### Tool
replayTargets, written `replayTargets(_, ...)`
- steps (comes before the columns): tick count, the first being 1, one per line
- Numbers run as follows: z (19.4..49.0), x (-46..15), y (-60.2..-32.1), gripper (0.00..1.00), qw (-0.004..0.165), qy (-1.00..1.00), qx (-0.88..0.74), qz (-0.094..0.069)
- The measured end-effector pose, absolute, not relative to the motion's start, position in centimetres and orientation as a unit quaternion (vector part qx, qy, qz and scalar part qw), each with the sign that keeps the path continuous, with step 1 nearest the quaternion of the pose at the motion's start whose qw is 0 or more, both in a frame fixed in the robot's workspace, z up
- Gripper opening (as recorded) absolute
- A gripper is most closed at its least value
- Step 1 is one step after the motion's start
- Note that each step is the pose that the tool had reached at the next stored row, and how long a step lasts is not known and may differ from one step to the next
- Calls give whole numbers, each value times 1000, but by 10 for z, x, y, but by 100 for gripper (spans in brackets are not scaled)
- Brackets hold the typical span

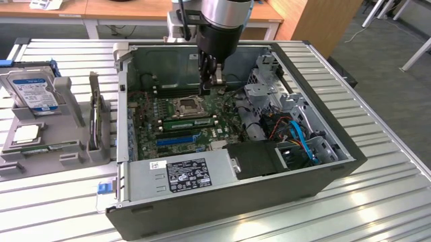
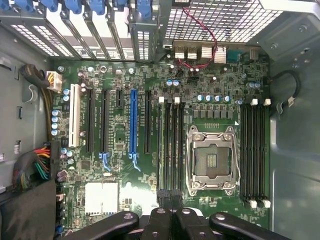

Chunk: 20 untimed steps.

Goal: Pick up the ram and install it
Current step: 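Press down the ram until it locks into place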

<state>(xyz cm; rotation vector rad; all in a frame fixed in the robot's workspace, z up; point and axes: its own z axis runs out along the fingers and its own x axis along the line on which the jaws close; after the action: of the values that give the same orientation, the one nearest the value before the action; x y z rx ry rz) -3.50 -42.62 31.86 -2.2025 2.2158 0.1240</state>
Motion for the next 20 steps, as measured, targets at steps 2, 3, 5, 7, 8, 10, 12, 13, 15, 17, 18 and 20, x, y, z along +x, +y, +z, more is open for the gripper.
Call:
replayTargets(2, 316, -35, -426, 10, 7, 709, -704, 40)
replayTargets(3, 315, -35, -426, 10, 7, 709, -704, 40)
replayTargets(5, 314, -35, -426, 10, 7, 709, -704, 40)
replayTargets(7, 314, -35, -426, 10, 7, 709, -704, 40)
replayTargets(8, 314, -35, -426, 10, 7, 709, -704, 40)
replayTargets(10, 314, -35, -426, 10, 8, 709, -704, 40)
replayTargets(12, 312, -35, -426, 10, 8, 709, -704, 40)
replayTargets(13, 311, -35, -426, 10, 7, 709, -704, 40)
replayTargets(15, 309, -35, -426, 10, 8, 709, -704, 40)
replayTargets(17, 307, -35, -426, 10, 8, 709, -704, 40)
replayTargets(18, 306, -35, -426, 10, 8, 709, -704, 40)
replayTargets(20, 303, -35, -426, 10, 8, 709, -704, 40)
